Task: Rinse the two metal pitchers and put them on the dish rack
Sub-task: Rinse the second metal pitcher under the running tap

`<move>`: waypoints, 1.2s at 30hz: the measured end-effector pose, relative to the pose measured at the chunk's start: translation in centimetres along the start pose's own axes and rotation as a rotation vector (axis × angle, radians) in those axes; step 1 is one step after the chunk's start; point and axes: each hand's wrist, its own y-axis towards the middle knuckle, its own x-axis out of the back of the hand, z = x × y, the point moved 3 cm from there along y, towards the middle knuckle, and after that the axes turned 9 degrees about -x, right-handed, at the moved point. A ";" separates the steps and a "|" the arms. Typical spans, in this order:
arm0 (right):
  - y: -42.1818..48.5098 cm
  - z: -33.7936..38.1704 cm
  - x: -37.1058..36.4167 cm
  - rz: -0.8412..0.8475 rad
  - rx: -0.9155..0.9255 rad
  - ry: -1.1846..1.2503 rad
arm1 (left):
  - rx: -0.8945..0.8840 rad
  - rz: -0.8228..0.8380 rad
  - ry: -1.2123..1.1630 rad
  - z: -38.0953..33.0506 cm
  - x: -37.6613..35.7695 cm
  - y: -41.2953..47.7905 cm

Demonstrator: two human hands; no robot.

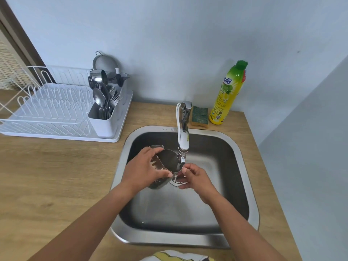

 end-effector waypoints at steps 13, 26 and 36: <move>-3.5 0.5 3.2 -0.053 -0.147 -0.471 | 0.283 0.283 -0.453 1.1 -3.5 -2.1; -4.2 2.3 6.2 -0.250 0.019 -0.430 | 0.144 0.189 -0.614 -1.1 -6.3 0.4; -1.8 -0.6 3.2 -0.130 -0.036 -0.085 | 0.051 0.097 -0.178 -0.6 -2.4 0.0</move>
